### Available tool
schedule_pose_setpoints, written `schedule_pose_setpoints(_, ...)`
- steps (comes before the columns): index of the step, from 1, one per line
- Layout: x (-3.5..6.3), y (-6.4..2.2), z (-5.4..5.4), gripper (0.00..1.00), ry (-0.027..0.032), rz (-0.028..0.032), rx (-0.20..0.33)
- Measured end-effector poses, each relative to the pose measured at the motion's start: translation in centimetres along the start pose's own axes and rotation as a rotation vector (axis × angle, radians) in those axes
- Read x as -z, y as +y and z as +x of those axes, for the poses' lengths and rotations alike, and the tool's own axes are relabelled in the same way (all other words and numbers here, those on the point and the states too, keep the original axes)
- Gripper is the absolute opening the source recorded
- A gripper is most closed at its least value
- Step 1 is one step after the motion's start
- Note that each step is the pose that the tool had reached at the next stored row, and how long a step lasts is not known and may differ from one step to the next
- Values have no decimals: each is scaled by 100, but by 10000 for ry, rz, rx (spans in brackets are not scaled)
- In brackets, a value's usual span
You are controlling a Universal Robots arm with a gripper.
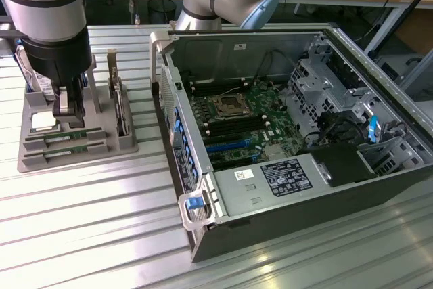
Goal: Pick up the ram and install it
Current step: 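Pick up the ram and move it above insertion slot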
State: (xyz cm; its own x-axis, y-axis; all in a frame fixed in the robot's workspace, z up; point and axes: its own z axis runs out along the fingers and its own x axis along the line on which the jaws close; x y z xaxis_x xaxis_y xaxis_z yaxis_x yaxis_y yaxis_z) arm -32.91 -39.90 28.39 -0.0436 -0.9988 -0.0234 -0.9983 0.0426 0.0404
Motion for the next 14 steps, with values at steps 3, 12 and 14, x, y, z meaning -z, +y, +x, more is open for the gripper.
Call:
schedule_pose_setpoints(3,-18,-1,0,30,0,1,2)
schedule_pose_setpoints(12,-63,-3,2,30,0,0,8)
schedule_pose_setpoints(14,-72,-3,2,30,1,-1,10)
